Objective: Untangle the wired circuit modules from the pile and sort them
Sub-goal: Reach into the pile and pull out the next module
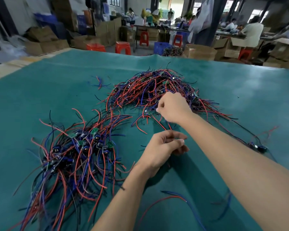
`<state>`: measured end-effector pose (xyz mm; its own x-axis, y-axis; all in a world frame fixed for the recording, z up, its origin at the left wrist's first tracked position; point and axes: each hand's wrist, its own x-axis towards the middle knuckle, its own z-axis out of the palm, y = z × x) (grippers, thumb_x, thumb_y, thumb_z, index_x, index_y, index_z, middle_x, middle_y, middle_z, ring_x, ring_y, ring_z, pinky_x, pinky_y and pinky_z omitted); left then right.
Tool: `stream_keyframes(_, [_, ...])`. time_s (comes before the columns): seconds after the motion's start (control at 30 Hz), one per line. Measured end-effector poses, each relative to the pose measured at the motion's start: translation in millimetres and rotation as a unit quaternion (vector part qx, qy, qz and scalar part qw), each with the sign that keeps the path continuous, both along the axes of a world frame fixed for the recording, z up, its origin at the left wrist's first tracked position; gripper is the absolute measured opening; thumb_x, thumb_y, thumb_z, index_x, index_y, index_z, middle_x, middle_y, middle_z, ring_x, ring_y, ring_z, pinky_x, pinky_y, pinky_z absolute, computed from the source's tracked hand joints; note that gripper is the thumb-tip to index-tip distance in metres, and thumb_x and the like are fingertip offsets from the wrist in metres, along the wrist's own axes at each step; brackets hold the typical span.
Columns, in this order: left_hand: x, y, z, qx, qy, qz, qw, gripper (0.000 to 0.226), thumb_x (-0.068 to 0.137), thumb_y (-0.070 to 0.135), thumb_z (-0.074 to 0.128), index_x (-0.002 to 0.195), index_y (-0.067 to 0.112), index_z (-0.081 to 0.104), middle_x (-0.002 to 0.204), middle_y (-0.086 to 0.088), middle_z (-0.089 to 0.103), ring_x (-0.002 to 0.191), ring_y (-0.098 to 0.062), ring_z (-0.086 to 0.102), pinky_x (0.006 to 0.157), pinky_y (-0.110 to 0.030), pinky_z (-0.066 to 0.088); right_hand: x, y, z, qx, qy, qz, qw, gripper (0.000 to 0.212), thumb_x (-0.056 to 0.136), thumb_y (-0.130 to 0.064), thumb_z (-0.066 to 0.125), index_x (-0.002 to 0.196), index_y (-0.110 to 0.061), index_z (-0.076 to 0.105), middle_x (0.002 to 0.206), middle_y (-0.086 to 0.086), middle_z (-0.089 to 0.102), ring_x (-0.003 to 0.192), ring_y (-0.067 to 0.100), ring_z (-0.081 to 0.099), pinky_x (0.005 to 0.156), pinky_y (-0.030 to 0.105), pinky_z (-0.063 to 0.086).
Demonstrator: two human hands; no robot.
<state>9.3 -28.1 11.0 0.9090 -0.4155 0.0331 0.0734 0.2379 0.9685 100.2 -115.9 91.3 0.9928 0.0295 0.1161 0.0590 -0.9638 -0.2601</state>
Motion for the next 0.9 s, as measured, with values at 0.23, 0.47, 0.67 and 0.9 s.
stream_keyframes(0.23, [2.3,2.4,4.0,-0.038,0.063,0.053,0.996,0.017,0.093,-0.009,0.055,0.105,-0.001,0.062,0.085,-0.015,0.066,0.065,-0.013,0.059,0.060,-0.018,0.051,-13.6,-39.9,-0.3,0.115,0.016,-0.013,0.993,0.035,0.095,-0.025,0.067,0.069,-0.001,0.070,0.051,-0.001,0.061,0.052,0.020,0.053,0.057,0.026,0.042])
stream_keyframes(0.47, [5.5,1.6,5.0,-0.076,0.109,0.092,0.987,0.011,0.103,0.005,0.047,0.108,0.000,0.056,0.096,-0.017,0.065,0.069,-0.018,0.067,0.062,-0.024,0.057,-86.8,-107.6,-10.9,0.490,-0.044,-0.082,0.866,0.020,0.098,-0.012,0.062,0.079,-0.011,0.067,0.053,-0.008,0.055,0.049,0.007,0.050,0.043,0.020,0.037])
stream_keyframes(0.67, [3.5,2.1,5.7,-0.063,0.091,0.052,0.993,0.026,0.104,0.022,0.049,0.112,0.005,0.067,0.097,-0.011,0.072,0.073,-0.017,0.068,0.063,-0.022,0.054,-127.7,-85.1,-42.9,0.509,0.004,-0.020,0.861,0.018,0.095,-0.006,0.065,0.078,-0.006,0.070,0.055,-0.001,0.057,0.050,0.011,0.049,0.044,0.016,0.036])
stream_keyframes(0.9, [0.6,6.2,4.4,-0.033,0.055,0.025,0.998,0.020,0.101,0.005,0.050,0.111,0.004,0.067,0.099,-0.013,0.072,0.082,-0.018,0.063,0.072,-0.025,0.052,-134.9,-69.1,-49.9,0.522,0.046,0.059,0.850,0.024,0.090,-0.005,0.073,0.071,-0.019,0.076,0.059,0.002,0.066,0.050,0.006,0.055,0.047,0.009,0.038])
